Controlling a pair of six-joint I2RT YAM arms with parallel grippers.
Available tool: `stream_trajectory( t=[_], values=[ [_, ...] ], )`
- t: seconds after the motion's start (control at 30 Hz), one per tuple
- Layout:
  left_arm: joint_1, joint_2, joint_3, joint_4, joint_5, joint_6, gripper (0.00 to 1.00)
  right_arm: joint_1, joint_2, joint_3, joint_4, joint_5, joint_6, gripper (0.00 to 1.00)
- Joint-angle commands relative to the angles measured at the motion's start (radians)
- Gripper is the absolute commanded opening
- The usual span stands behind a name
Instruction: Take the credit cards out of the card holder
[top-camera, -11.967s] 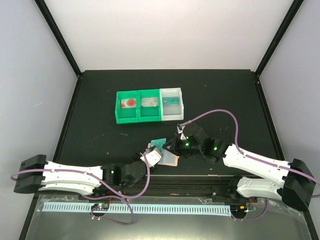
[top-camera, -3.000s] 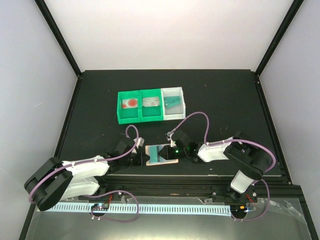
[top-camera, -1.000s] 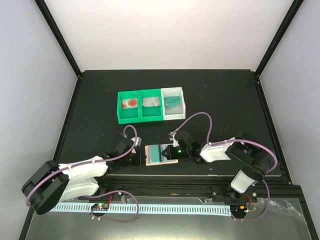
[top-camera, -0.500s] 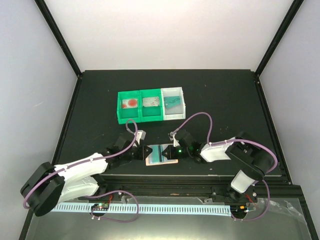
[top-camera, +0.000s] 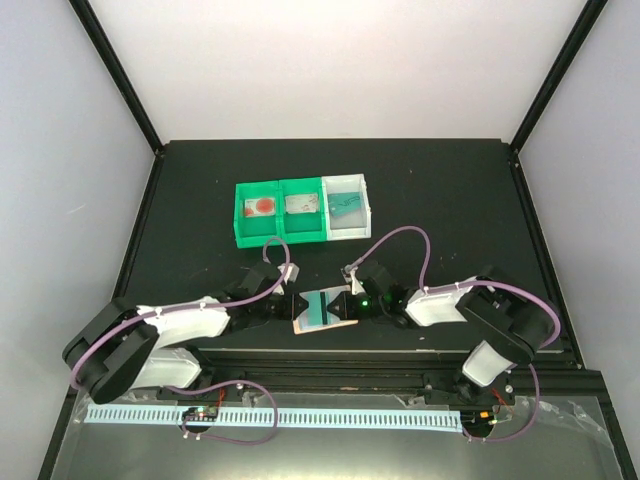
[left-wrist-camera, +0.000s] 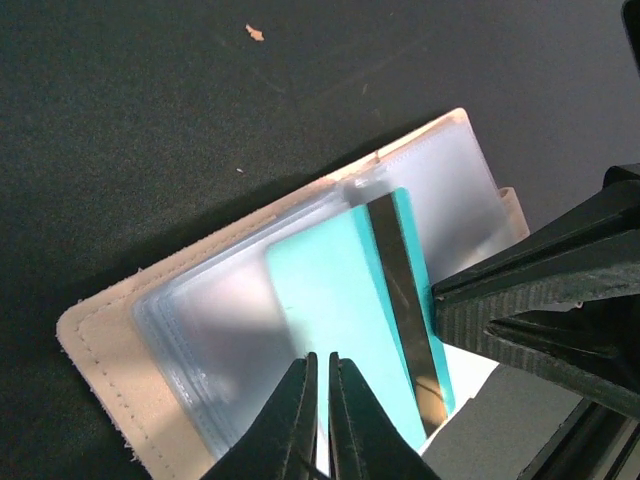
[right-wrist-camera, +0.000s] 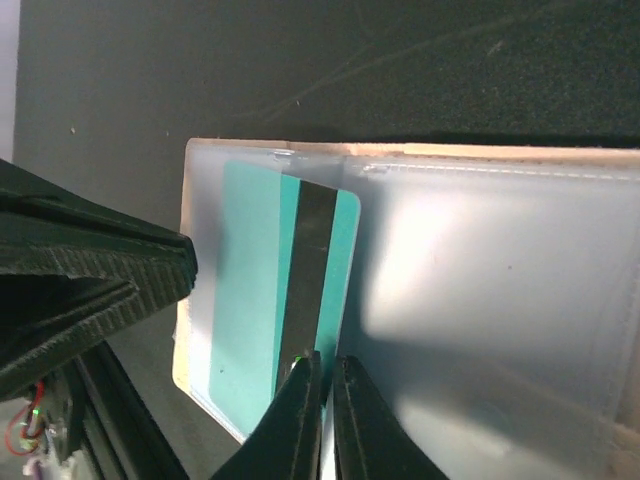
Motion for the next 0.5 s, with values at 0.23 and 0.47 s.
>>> stream_trajectory(
  t=[0.23, 0.47],
  values=[
    [-0.002, 0.044, 0.008, 0.037, -0.011, 0.009, 0.04, -0.029, 0.048, -0.029, 0.130, -0.071, 0.031, 0.17],
    [-0.003, 0.087, -0.003, 0.080, 0.010, -0.003, 0.02, -0.029, 0.061, -0.031, 0.148, -0.076, 0.041, 0.17]
  ],
)
